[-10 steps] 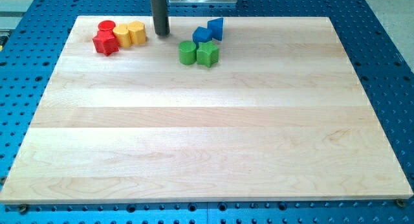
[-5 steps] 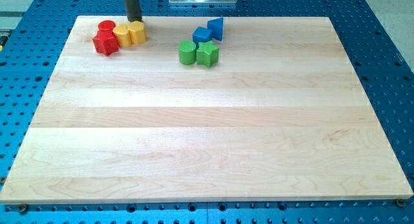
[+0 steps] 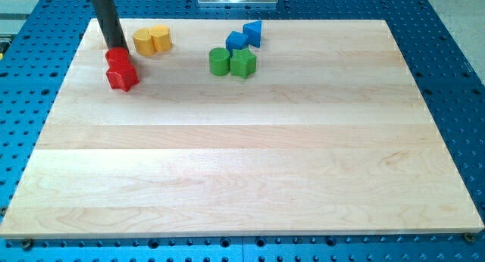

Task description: Place the red blocks at the bottom center of the board

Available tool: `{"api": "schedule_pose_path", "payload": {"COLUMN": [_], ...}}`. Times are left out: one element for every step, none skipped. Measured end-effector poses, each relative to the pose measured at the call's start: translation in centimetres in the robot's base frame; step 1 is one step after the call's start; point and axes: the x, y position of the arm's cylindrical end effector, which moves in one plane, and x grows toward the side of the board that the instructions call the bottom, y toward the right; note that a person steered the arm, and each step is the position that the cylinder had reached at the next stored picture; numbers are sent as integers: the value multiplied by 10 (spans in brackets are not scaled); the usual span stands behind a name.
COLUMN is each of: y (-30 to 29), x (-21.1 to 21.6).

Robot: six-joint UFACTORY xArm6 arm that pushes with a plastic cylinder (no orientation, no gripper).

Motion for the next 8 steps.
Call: {"api": "schedule_pose_path", "payload": {"y": [12,37,85,58,52,29,-19,-12], "x": [76,145,220,238,202,199,216,255]}}
